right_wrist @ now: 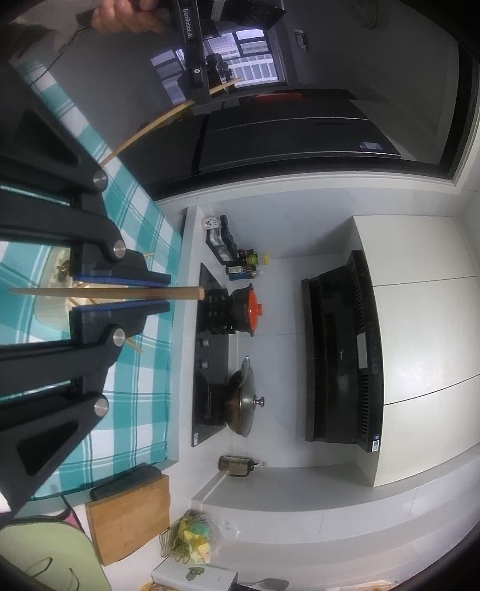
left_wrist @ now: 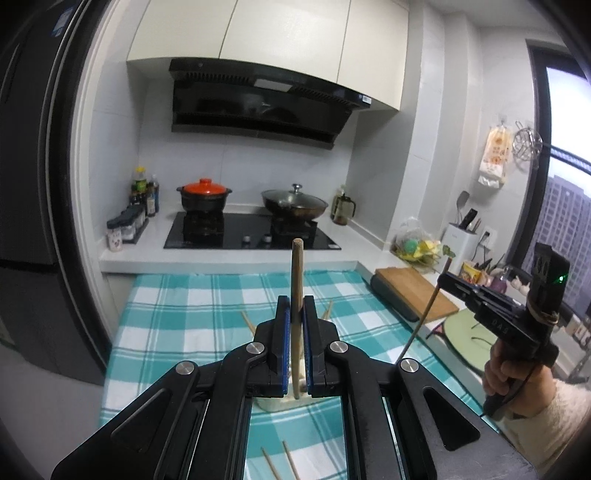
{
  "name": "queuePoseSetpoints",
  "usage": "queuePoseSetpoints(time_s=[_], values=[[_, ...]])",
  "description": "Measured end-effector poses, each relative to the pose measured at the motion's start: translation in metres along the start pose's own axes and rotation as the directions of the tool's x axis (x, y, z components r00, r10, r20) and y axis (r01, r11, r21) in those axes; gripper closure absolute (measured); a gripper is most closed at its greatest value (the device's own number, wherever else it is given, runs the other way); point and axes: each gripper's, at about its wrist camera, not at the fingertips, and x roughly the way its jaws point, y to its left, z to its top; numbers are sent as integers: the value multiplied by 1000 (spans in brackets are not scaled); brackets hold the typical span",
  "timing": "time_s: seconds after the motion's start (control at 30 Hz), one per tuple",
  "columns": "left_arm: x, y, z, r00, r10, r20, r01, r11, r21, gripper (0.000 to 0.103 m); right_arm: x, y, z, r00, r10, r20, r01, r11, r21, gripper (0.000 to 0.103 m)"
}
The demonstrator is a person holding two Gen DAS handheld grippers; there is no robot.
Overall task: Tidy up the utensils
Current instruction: 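Open left tool to drop its chopstick into holder while right tool drops its chopstick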
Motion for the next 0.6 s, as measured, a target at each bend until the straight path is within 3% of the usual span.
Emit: queuePoseSetpoints(time_s=[0.23,0.37,0.5,0.6], values=[[60,-8,18,997,51,49,-53,998,45,99,61,-3,33,998,5,66,-6,1000,22,96],[106,-1,10,999,46,-22,-46,999,17,99,111,6,27,998,14,63,-12,999,-36,96],[158,12,-6,985,40,-166,-45,999,-26,99,166,0,3,996,43,-84,-43,999,6,96],[195,22,-19,963,37,-267,-55,997,-57,99,201,-8,-20,971,61,-233,-52,998,48,96]])
